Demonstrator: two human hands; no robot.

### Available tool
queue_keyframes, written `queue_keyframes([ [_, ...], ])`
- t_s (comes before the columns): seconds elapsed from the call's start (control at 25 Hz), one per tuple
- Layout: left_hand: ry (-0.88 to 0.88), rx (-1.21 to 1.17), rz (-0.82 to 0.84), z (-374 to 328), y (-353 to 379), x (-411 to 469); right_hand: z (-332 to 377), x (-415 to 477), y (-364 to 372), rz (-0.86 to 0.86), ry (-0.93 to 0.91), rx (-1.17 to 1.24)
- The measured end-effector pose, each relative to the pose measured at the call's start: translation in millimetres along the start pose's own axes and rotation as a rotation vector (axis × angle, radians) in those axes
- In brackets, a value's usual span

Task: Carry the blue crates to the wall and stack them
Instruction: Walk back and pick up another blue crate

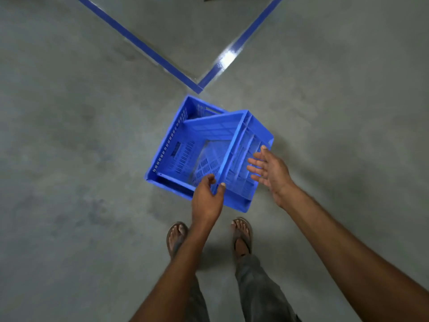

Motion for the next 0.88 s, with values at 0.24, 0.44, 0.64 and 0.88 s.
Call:
queue_keyframes([
  [0.24, 0.236, 0.324, 0.122, 29.5, 17.6, 59.7, -52.9, 72.7, 55.3, -0.114, 0.015, 0.056],
  [0.44, 0.212, 0.24, 0.25, 41.0, 14.9, 73.7, -69.0, 107.2, 75.8, -0.161, 0.01, 0.107],
  [0.64, 0.095, -0.043, 0.485, 47.9, 5.6, 82.2, -61.5, 114.4, 88.0, -0.116, 0.027, 0.133],
  [0.88, -0.035, -0.333, 0.192, 32.6, -61.9, 86.7, 32.8, 14.2, 72.1, -0.32, -0.17, 0.076],
])
Point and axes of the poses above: each hand's wrist, its own x-axis towards the middle knuckle, its own y-axis out of the palm, z = x × y, the point moved 7 cm from there along x, towards the middle knuckle, and after that the axes turned 12 degrees about -y, right-handed, at the moved point
